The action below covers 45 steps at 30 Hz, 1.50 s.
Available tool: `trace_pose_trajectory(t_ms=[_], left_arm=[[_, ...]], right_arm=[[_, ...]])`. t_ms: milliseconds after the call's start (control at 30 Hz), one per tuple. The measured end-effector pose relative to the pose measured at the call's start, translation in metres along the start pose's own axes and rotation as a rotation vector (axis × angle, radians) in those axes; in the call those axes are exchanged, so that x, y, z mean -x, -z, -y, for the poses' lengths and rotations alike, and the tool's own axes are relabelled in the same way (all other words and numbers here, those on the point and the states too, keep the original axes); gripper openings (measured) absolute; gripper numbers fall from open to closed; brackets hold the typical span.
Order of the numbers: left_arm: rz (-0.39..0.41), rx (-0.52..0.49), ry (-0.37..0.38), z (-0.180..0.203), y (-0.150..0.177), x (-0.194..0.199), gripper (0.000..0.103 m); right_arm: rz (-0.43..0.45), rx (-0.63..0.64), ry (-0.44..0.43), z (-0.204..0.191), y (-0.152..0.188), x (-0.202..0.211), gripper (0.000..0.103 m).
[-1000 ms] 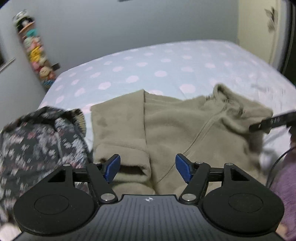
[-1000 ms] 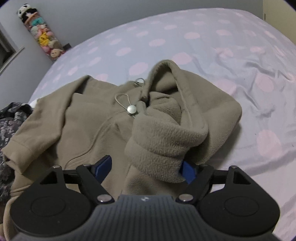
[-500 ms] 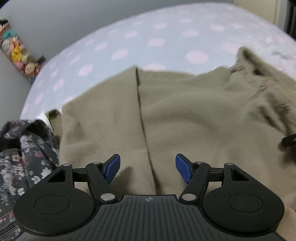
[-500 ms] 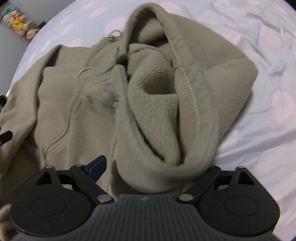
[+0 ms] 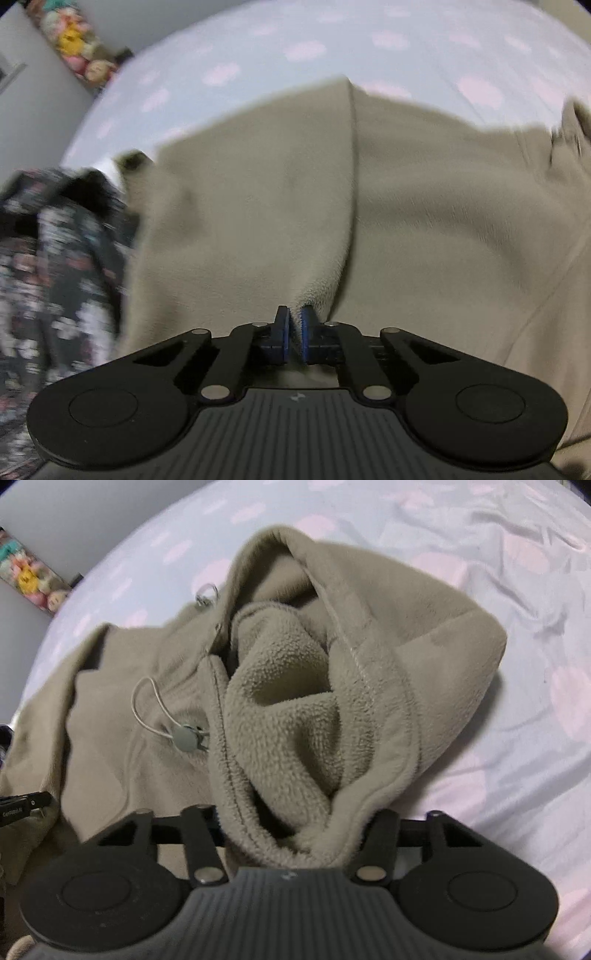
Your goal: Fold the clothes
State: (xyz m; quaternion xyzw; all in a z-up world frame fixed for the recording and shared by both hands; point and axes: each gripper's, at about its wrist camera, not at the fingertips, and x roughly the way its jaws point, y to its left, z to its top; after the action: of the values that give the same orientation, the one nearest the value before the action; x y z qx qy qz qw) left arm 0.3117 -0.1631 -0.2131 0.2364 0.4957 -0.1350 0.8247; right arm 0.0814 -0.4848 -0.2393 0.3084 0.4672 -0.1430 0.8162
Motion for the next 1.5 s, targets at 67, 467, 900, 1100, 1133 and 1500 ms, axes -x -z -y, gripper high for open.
trace_pose_trajectory(t_ms=[67,467,900,1100,1133,1500], left_arm=[[0.059,0.035,-0.016,-0.012,-0.004,0.025,0.004],[0.47,0.194,-0.192,-0.092,-0.05,0.205,0.003],[0.647,0.348,-0.398,-0.171,-0.076,0.31,0.003],[0.462,0.362,-0.343,-0.196,-0.071,0.232,0.006],[0.428,0.357,-0.318,-0.197,-0.069,0.215,0.008],[0.347,0.226,-0.096,-0.136,-0.026,0.134,0.047]], right_arm=[[0.046,0.003,-0.02,0.001,-0.002,0.012,0.037],[0.289,0.187,-0.045,-0.027,-0.078,0.095,0.029],[0.638,0.445,0.153,-0.122,-0.249,0.187,0.031],[0.394,0.457,0.132,-0.122,-0.269,0.132,0.066],[0.389,0.465,0.135,-0.117,-0.263,0.122,0.074],[0.192,0.338,0.099,-0.034,-0.165,0.072,0.076]])
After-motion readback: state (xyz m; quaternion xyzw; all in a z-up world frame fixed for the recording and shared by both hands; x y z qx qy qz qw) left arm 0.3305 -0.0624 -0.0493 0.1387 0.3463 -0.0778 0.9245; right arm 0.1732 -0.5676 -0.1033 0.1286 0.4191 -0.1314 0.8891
